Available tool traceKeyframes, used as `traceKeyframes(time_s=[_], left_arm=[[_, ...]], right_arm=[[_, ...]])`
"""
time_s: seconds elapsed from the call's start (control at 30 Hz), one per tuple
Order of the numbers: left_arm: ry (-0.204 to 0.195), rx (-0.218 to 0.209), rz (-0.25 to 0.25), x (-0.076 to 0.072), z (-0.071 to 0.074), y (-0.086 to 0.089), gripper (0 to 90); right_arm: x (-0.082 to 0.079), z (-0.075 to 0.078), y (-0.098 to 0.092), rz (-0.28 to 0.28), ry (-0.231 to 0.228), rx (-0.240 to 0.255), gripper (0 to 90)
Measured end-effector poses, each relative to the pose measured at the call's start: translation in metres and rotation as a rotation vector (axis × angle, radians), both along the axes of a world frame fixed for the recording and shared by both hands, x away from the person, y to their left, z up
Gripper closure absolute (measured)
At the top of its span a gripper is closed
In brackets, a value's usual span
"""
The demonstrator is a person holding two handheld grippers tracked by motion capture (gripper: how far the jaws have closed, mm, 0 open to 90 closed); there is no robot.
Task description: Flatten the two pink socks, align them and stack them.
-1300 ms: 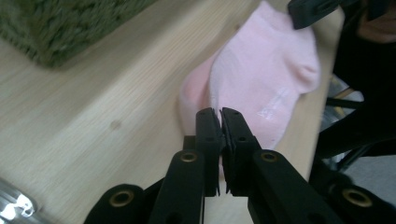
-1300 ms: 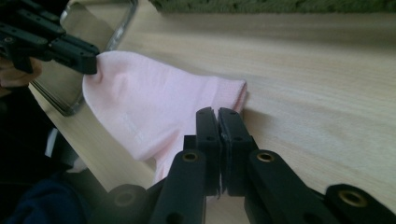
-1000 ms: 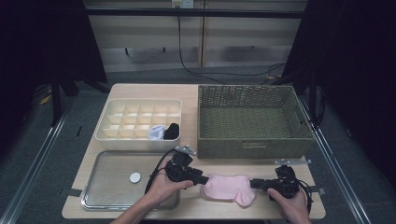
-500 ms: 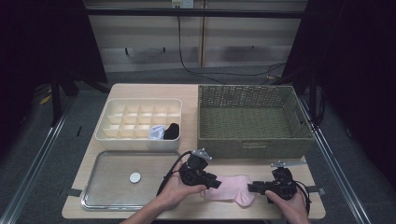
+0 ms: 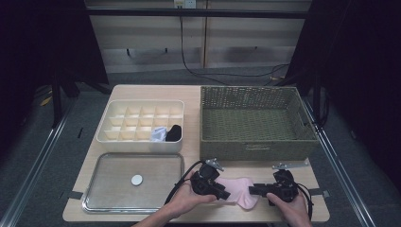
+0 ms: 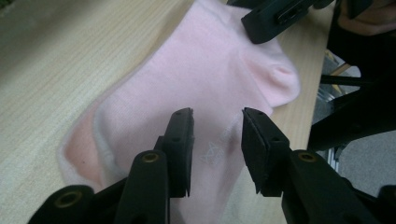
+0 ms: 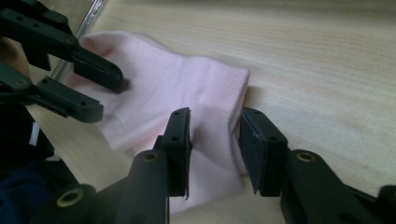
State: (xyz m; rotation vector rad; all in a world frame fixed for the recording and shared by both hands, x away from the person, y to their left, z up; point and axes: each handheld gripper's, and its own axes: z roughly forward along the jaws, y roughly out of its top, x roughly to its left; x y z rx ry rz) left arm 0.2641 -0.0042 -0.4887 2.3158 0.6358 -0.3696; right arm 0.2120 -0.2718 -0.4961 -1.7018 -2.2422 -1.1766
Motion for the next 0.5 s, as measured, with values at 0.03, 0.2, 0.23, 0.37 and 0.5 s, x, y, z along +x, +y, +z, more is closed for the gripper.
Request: traceKeyframes(time_s=[0.03,0.2,0.23,0.37,0.5], left_arm=[[-0.008,0.000,0.004,0.0006,-0.0007,0.0003,64.5],[-0.037,0.013,-0.003,-0.0004,-0.0005,0.0006,67.7],[-0.036,0.003,-0.006,-0.0003,-0.0010,0.0004,67.4],[-0.061,0.020,-0.021,-0.0004,-0.0004,0.0010,67.4],[-0.045,-0.008,-0.022,0.0002,-0.0020,0.0014,67.5]], right_arm=[[0.0005,-0.0004,0.0004,0.001,-0.002,0.003,65.1],[0.0020,-0.0011,0.0035,0.019,-0.016,-0.008,69.5],[0.0025,-0.0016,0.0042,0.020,-0.013,-0.007,71.5],[0.0053,-0.0029,0.0048,0.035,0.017,0.021,73.5],[0.0055,-0.0042,0.0044,0.033,0.041,0.048,80.8]])
